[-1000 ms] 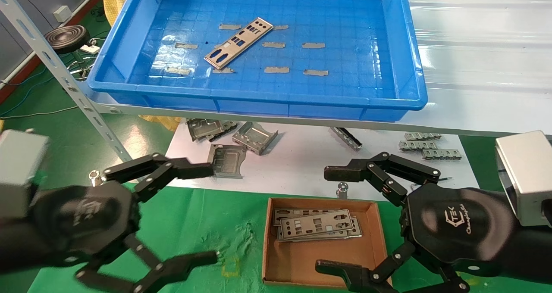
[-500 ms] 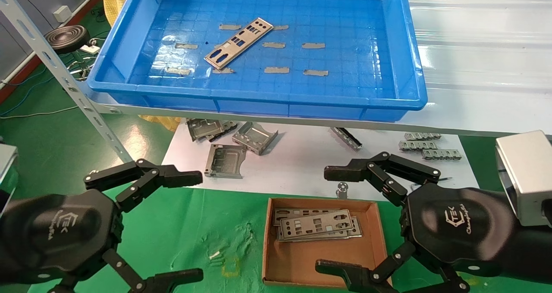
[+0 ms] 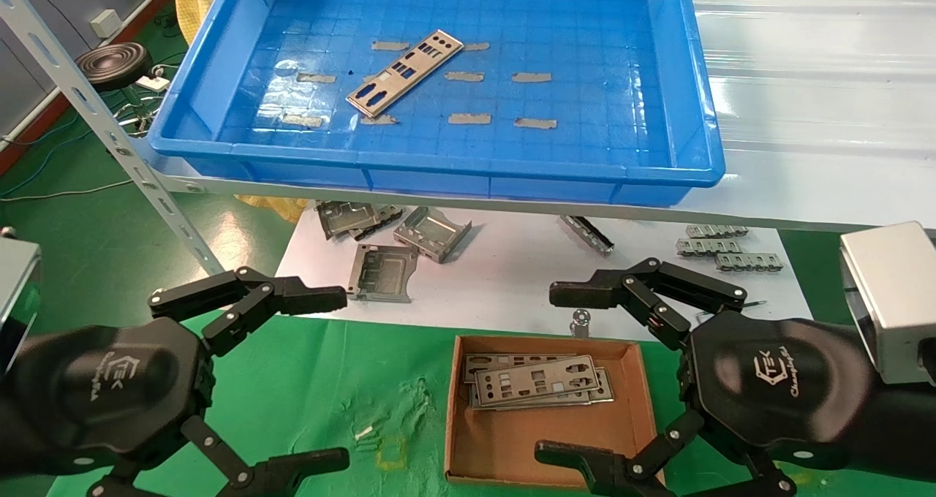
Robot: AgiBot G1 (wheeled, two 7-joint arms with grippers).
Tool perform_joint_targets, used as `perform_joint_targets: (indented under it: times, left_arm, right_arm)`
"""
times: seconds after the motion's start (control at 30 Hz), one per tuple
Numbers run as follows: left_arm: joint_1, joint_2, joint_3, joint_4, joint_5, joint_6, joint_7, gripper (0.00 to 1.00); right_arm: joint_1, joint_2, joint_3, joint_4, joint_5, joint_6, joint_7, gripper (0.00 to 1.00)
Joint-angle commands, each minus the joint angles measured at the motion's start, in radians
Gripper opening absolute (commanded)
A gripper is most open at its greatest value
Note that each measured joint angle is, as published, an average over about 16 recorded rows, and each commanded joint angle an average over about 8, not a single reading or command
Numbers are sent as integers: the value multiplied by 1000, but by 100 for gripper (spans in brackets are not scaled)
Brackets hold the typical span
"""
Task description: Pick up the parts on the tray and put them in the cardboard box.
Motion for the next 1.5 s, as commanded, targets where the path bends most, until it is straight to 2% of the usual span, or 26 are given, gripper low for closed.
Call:
perform_joint_targets:
  times: [0.03, 1.5]
  left_arm:
    - [-1, 1, 1, 1, 0, 0, 0, 100]
    - [-3, 5, 5, 7, 1, -2, 2, 100]
  right_arm:
    - [0, 0, 0, 0, 0, 0, 0, 100]
    - [0, 0, 0, 0, 0, 0, 0, 100]
